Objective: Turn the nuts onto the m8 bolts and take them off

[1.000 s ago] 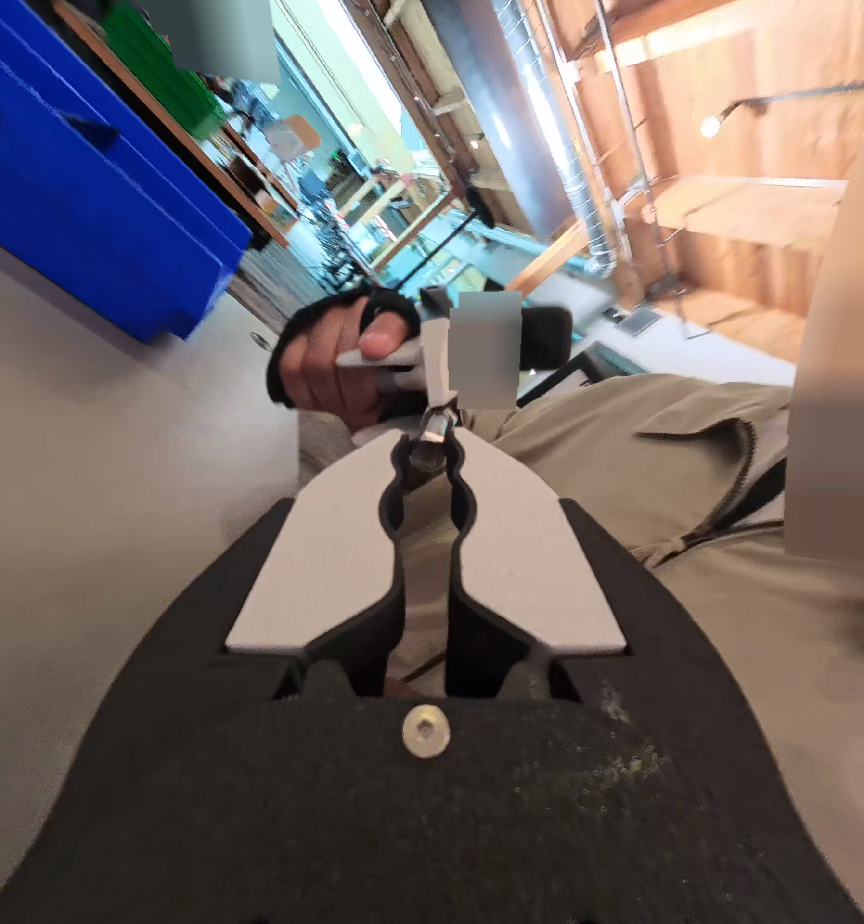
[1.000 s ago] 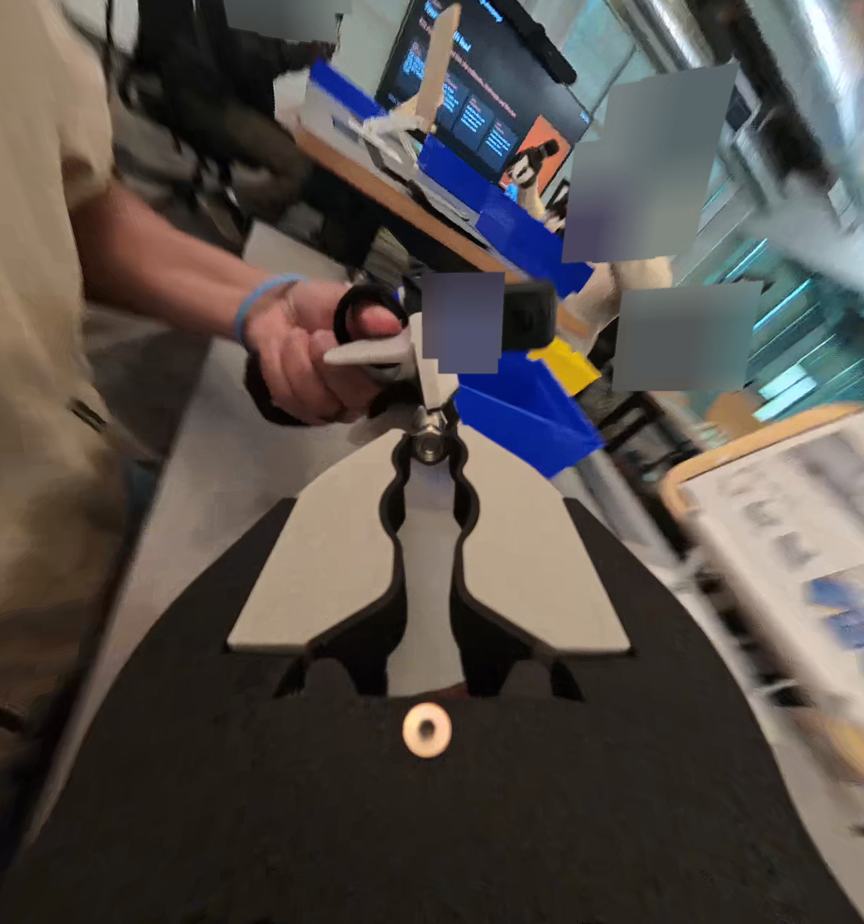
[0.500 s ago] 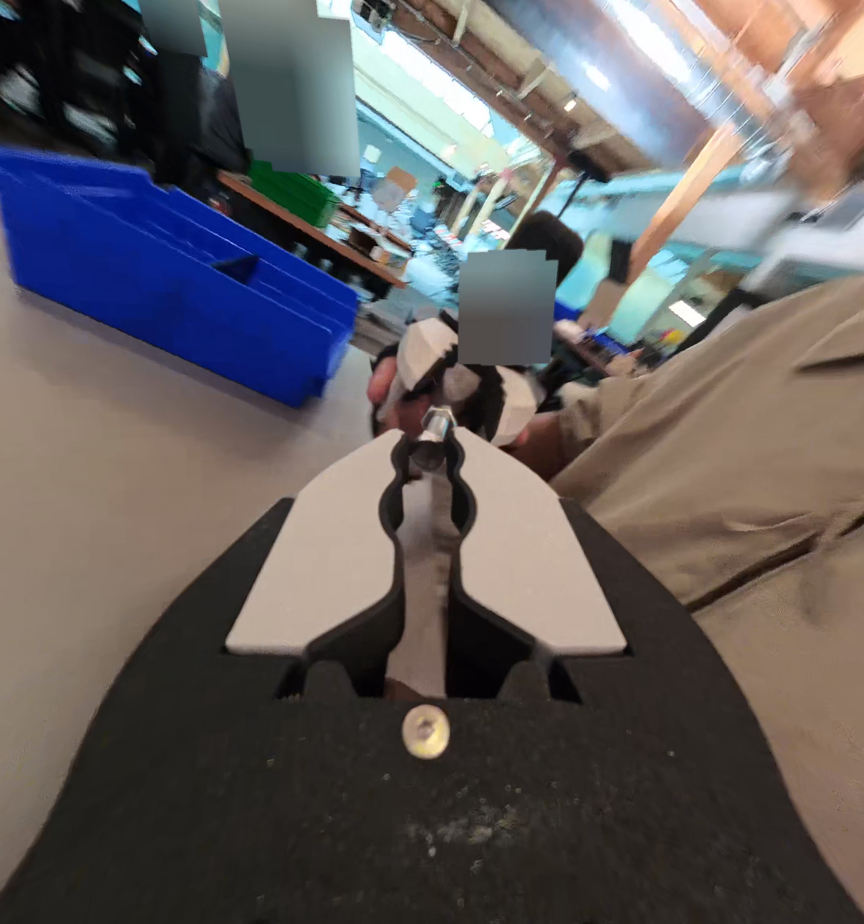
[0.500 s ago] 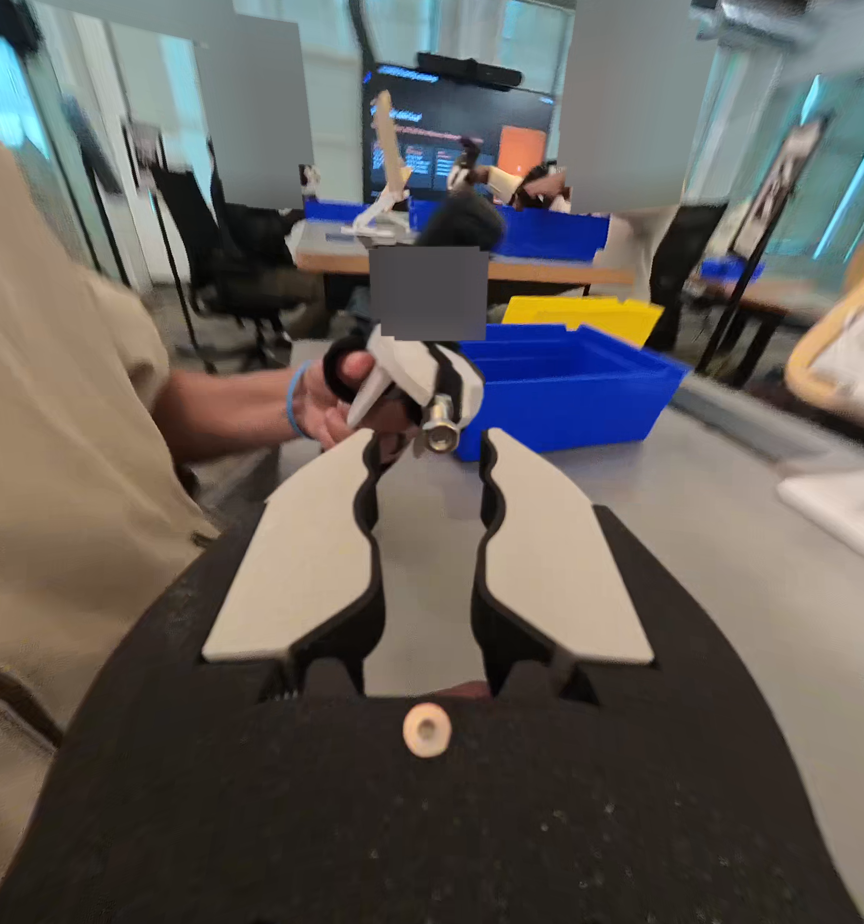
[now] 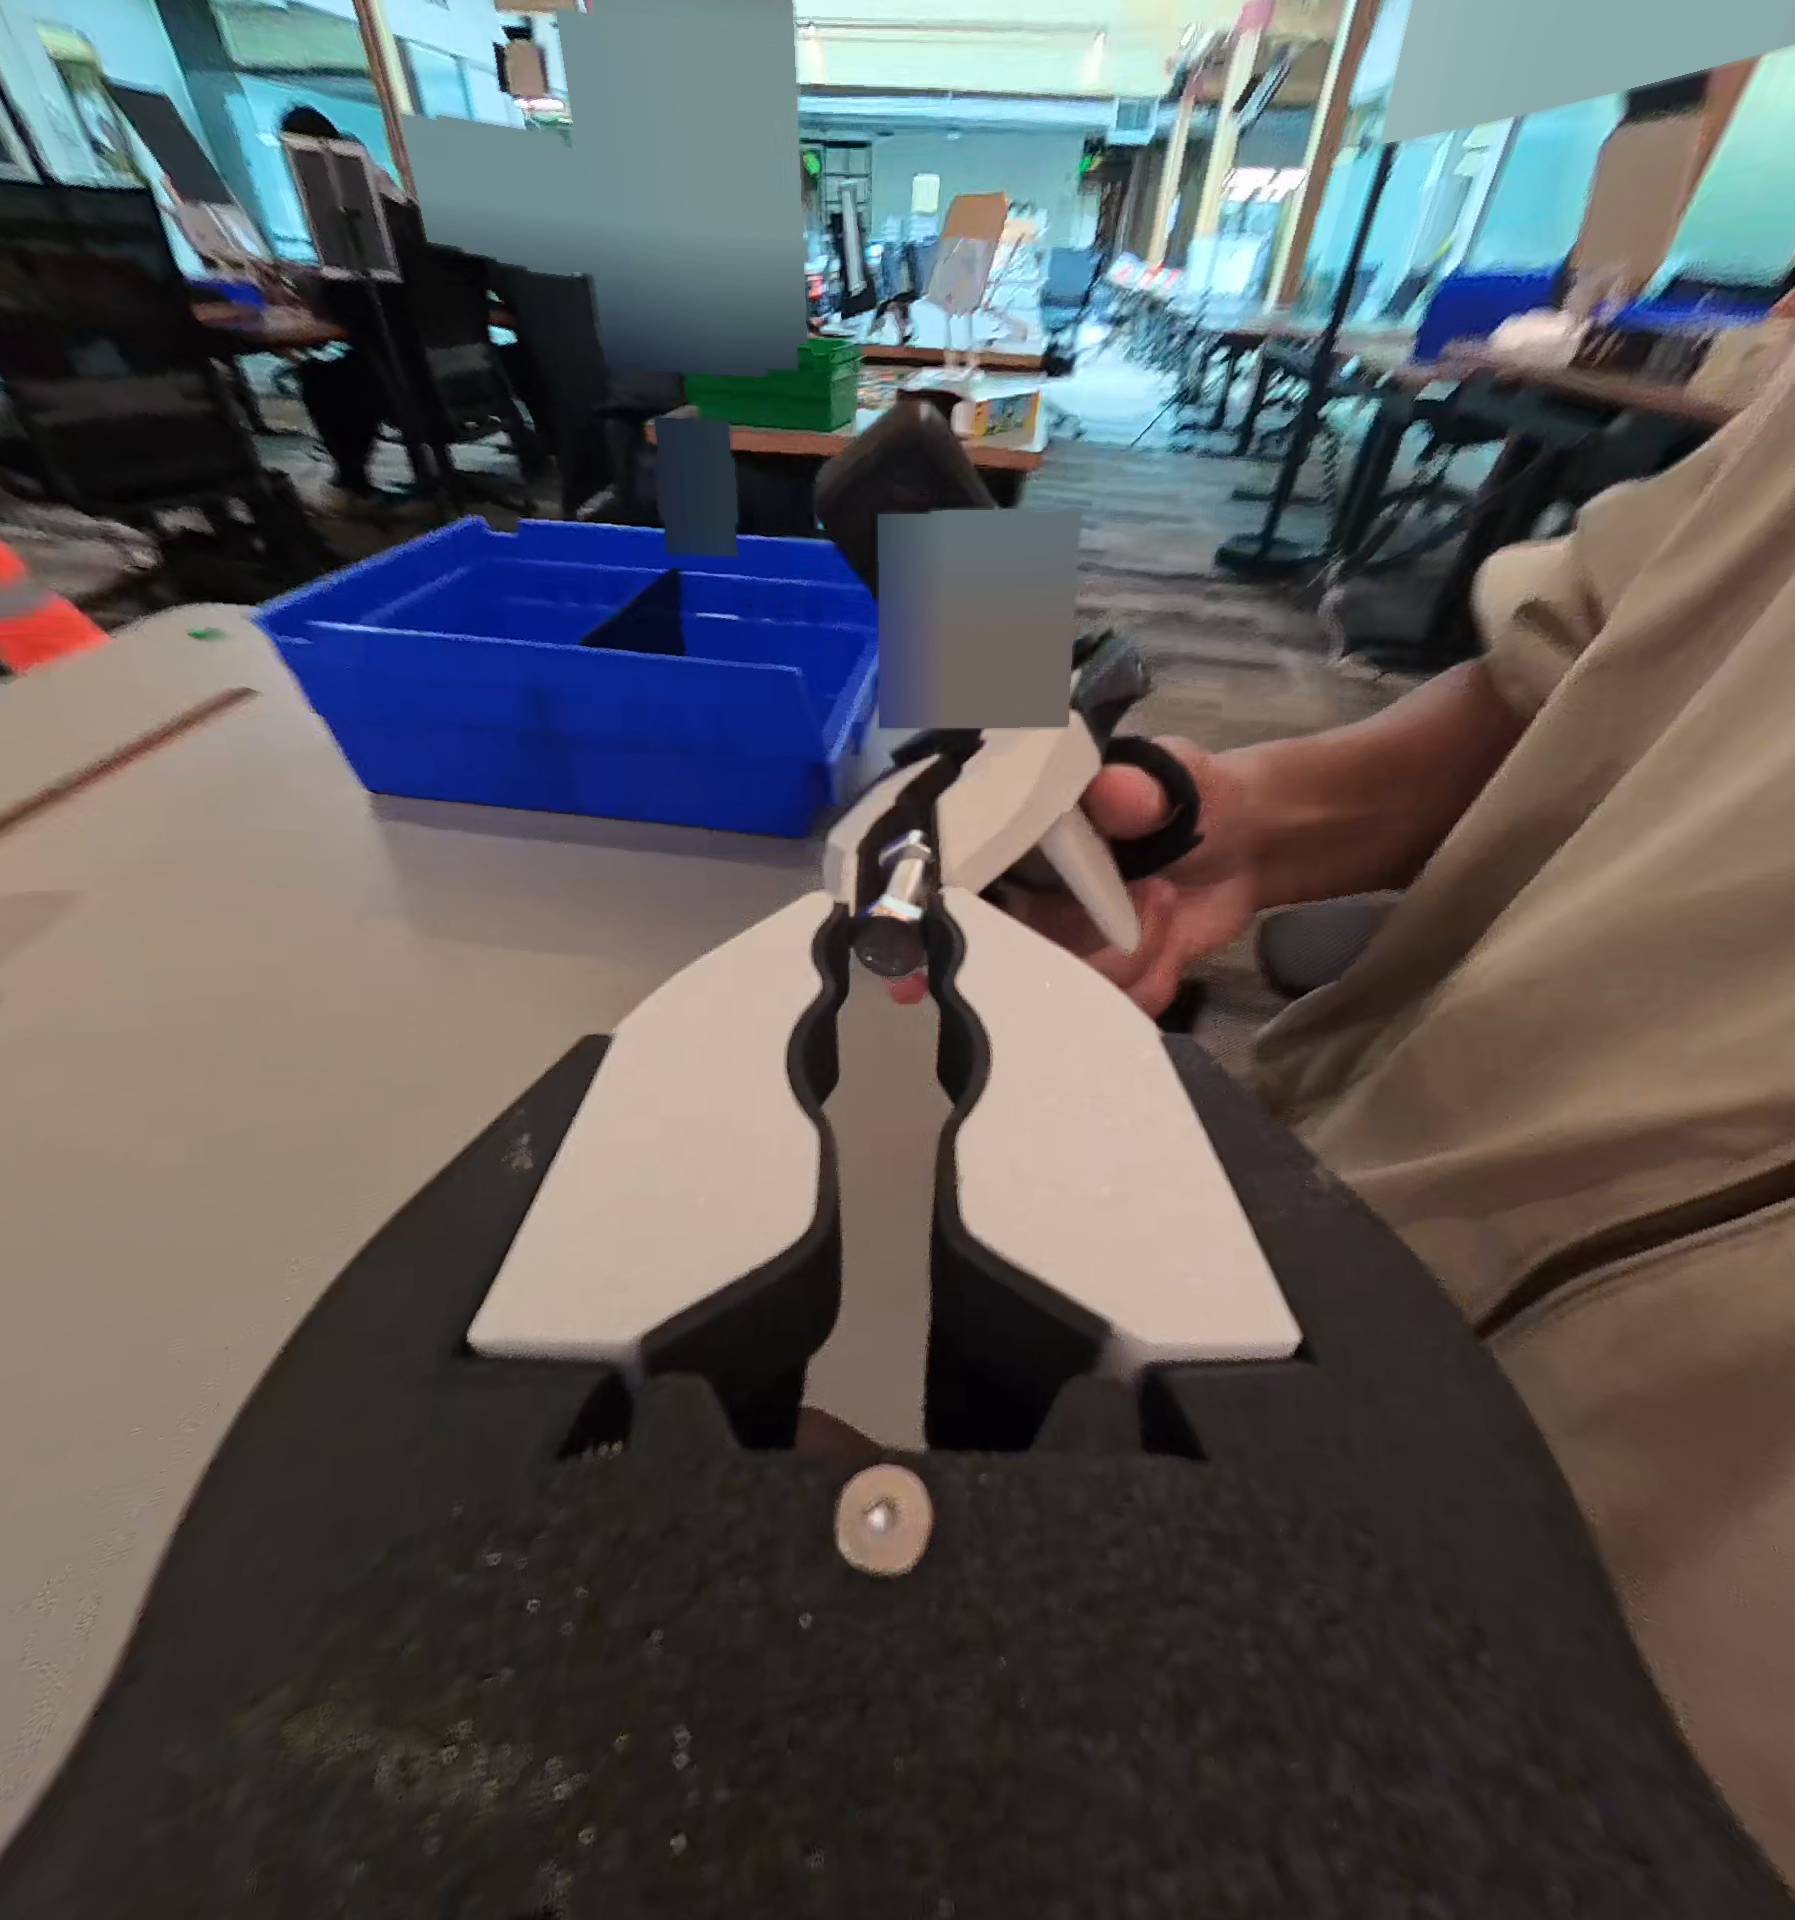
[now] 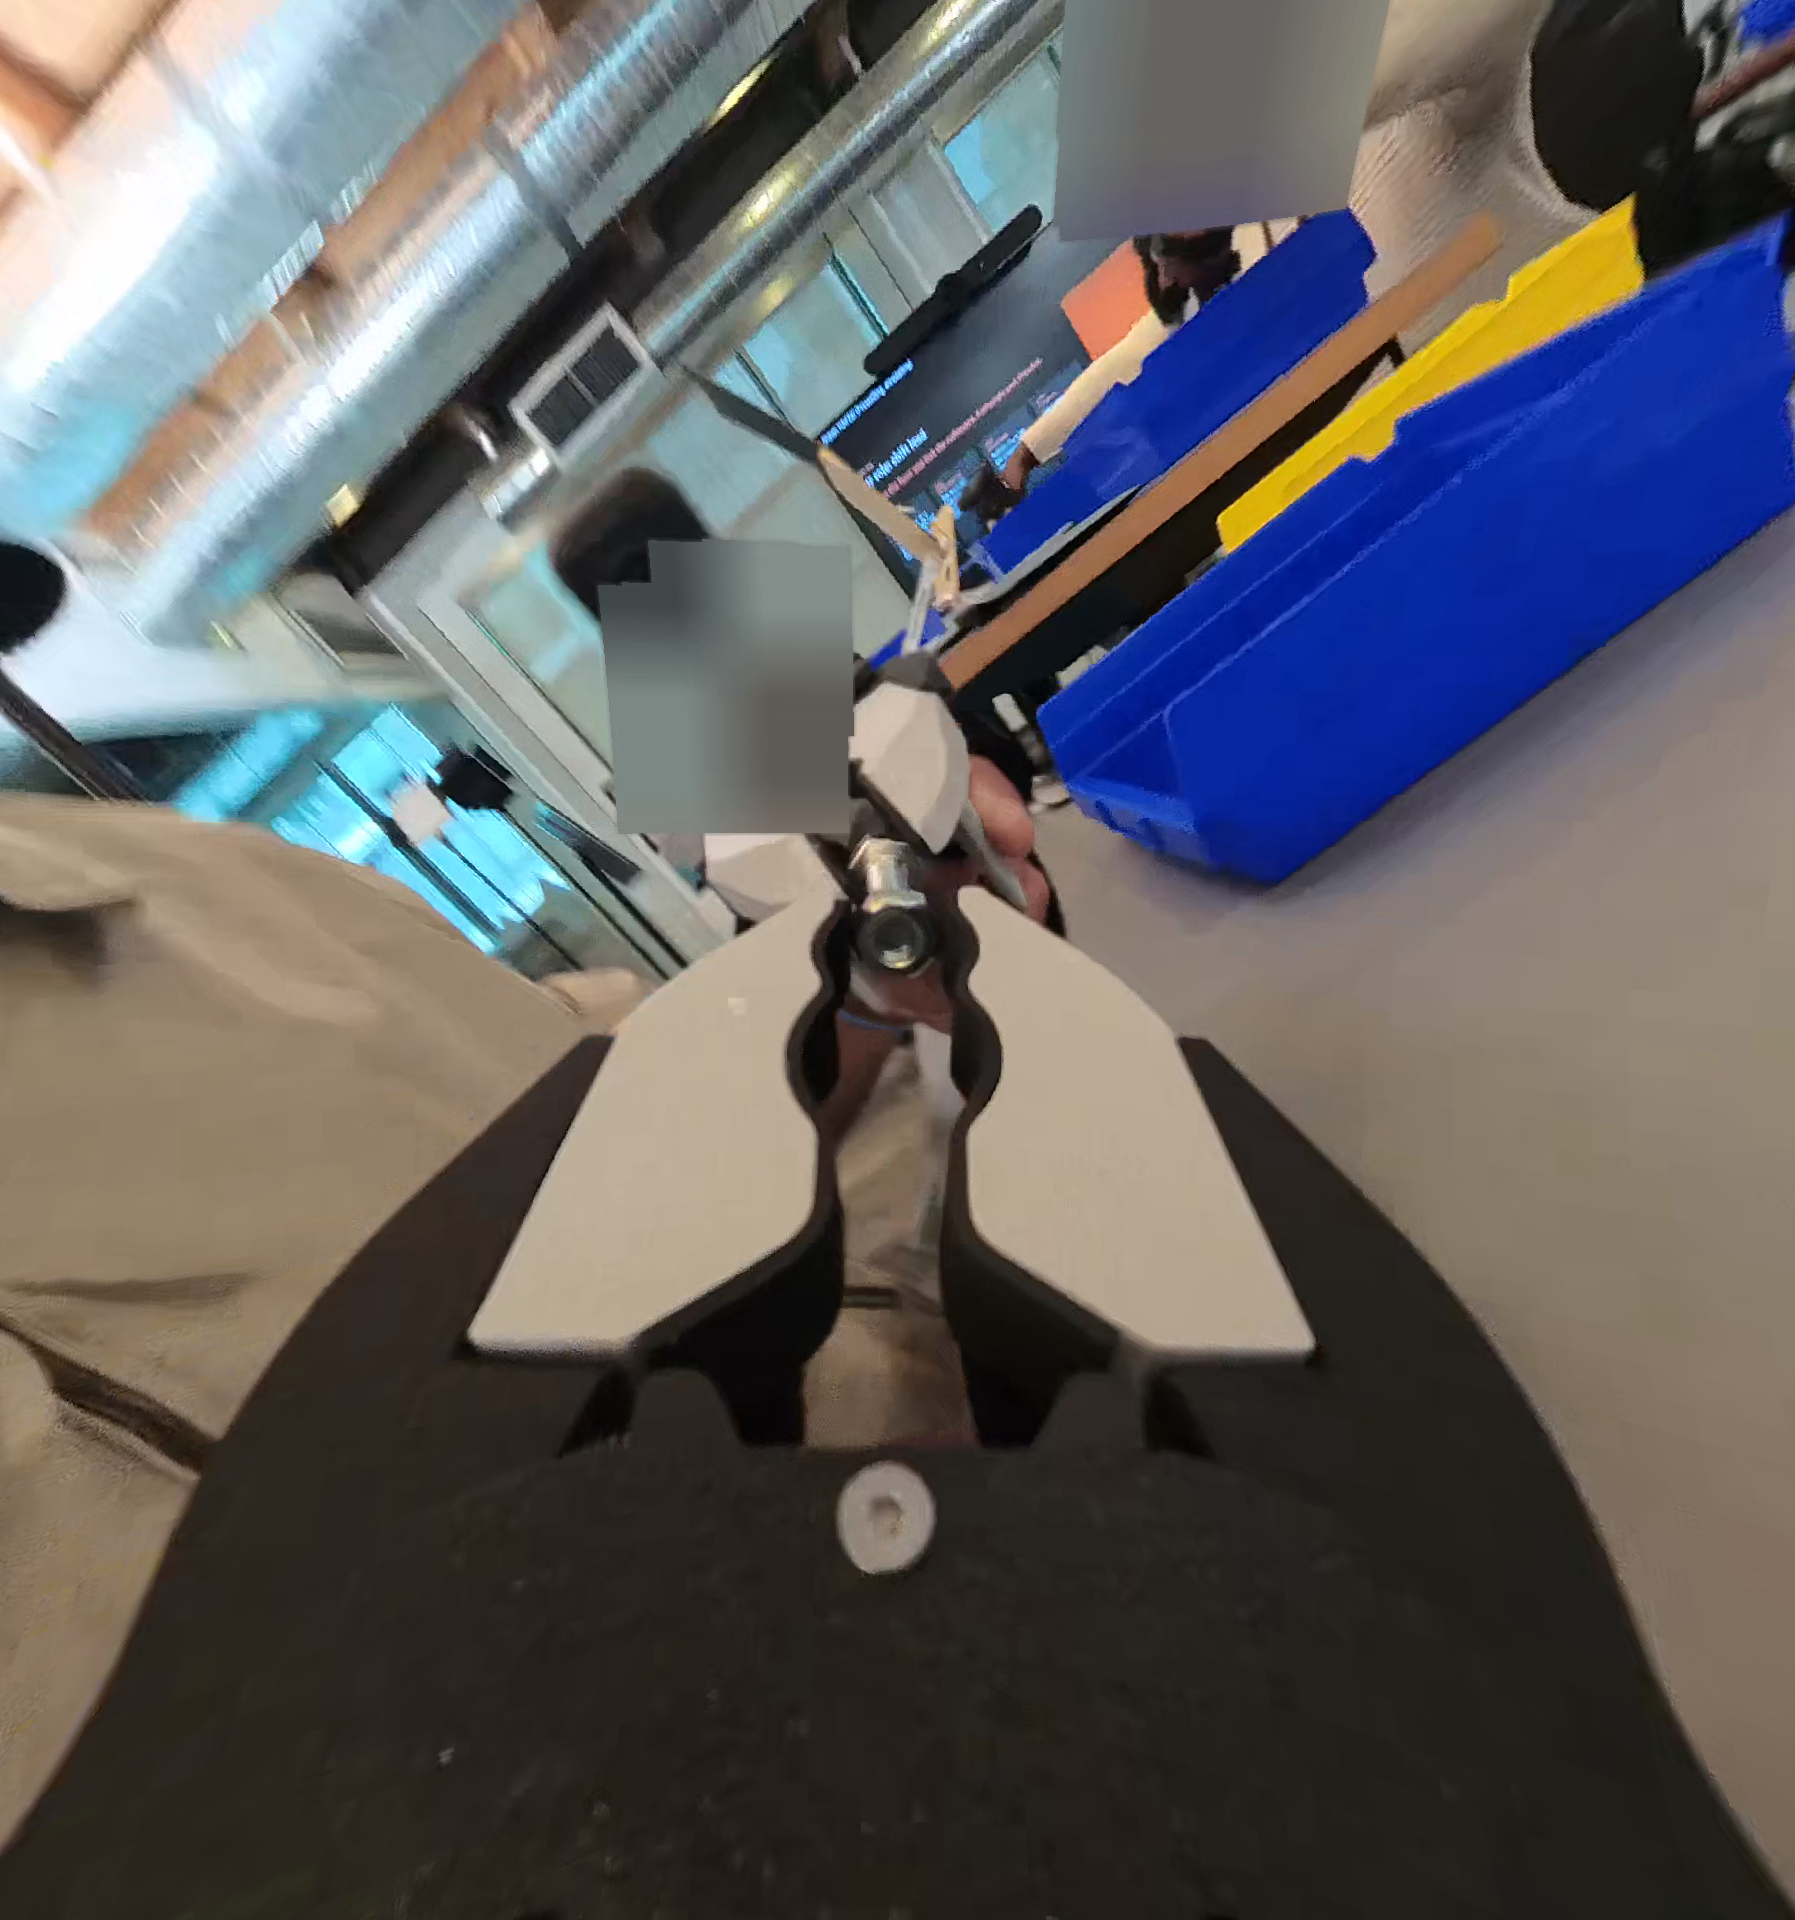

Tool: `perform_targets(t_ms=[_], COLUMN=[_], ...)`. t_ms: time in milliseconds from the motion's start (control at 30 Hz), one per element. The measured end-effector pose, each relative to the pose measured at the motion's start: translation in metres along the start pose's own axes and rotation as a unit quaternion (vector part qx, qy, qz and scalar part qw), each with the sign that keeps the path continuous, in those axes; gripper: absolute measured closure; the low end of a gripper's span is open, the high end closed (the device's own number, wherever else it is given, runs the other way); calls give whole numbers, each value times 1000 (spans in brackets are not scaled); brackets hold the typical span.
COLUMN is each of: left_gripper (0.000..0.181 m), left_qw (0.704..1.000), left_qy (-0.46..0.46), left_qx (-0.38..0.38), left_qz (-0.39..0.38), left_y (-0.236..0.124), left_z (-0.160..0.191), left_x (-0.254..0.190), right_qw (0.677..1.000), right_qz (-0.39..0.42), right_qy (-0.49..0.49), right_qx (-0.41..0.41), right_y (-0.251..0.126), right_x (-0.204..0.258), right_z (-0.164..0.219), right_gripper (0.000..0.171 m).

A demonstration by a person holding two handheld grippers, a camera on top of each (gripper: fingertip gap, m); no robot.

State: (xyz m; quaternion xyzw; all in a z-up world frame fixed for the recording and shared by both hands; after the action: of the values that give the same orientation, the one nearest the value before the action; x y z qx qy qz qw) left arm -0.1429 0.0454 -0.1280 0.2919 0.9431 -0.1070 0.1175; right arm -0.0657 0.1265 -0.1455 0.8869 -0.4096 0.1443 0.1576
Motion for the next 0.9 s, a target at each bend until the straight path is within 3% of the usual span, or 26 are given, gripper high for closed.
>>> perform_targets(t_ms=[100, 200, 300, 400, 467, 600, 700, 767, 833, 900], left_gripper=[167, 168, 168, 168, 168, 168, 167, 167, 167, 167], left_qw=[992, 966, 927, 878, 871, 928, 976, 975, 955, 917], left_qy=[-109, -224, -323, -411, -428, -341, -205, -114, -76, -30], left_qx=[-7, -4, 5, -7, -15, -16, -33, -50, -74, -81], left_qz=[64, 131, 189, 244, 240, 147, -58, -186, -278, -390], left_y=[-1, -1, 0, -4, -8, -14, -18, -23, -29, -37], left_z=[-2, -2, -2, -3, -3, -1, 4, 7, 8, 13], left_x=[2, 6, 11, 19, 26, 33, 53, 64, 73, 80], right_qw=[986, 949, 894, 816, 784, 783, 827, 848, 866, 882], right_qz=[9, 8, 11, 33, 40, 87, 170, 224, 272, 326], right_qy=[-155, -298, -430, -555, -597, -584, -495, -438, -379, -302], right_qx=[54, 100, 130, 158, 168, 193, 205, 196, 178, 156], right_y=[-1, 0, 1, 0, -3, -11, -19, -21, -20, -19], right_x=[7, 12, 17, 17, 16, 1, -17, -28, -38, -47], right_z=[-7, -17, -23, -27, -29, -33, -34, -28, -21, -11], right_gripper=[155, 155, 155, 155, 155, 155, 155, 155, 155, 155])
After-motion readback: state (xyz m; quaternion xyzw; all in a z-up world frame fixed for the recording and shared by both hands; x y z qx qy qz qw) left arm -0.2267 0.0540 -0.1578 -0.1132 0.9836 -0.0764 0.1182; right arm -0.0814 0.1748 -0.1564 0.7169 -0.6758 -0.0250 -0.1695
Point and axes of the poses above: each gripper's, where its closed fingertips meet, y out along the fingers, z out of its underside, x = y × z across the jaws, the point moved 6 cm from there along -y, back along the fingers, and after that the axes turned 14 degrees about -y, right-handed, at the moved point
